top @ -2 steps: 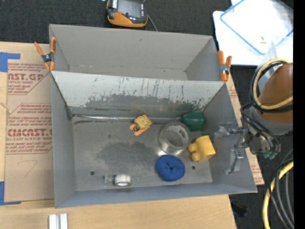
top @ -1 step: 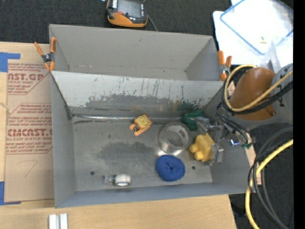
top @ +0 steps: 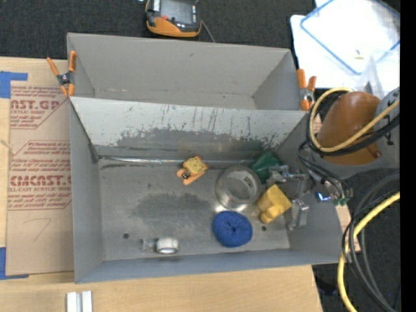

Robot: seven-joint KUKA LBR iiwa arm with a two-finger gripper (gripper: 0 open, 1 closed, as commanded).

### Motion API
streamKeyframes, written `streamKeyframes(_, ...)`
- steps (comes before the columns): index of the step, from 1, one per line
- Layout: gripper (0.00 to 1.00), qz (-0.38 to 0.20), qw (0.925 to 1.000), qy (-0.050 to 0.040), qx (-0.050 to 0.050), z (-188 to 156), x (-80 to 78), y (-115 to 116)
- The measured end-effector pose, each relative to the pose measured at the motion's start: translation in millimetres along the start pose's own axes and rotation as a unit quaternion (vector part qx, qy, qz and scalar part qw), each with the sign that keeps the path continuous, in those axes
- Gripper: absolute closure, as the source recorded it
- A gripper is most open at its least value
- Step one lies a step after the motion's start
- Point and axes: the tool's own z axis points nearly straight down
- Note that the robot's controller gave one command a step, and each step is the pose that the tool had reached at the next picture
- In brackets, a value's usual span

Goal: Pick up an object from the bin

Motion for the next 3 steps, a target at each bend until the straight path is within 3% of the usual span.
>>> streamKeyframes(1, 0.00, 0.017, 0.9998, -0.0097, 0.003, -8.0, 19.3, 6.9)
streamKeyframes(2, 0.00, -0.134, 0.9910, -0.0053, 0.002, 20.2, 13.3, 11.0)
streamKeyframes(3, 1.00, -0.264, 0.9644, -0.0171, 0.006, 15.7, 6.3, 17.2)
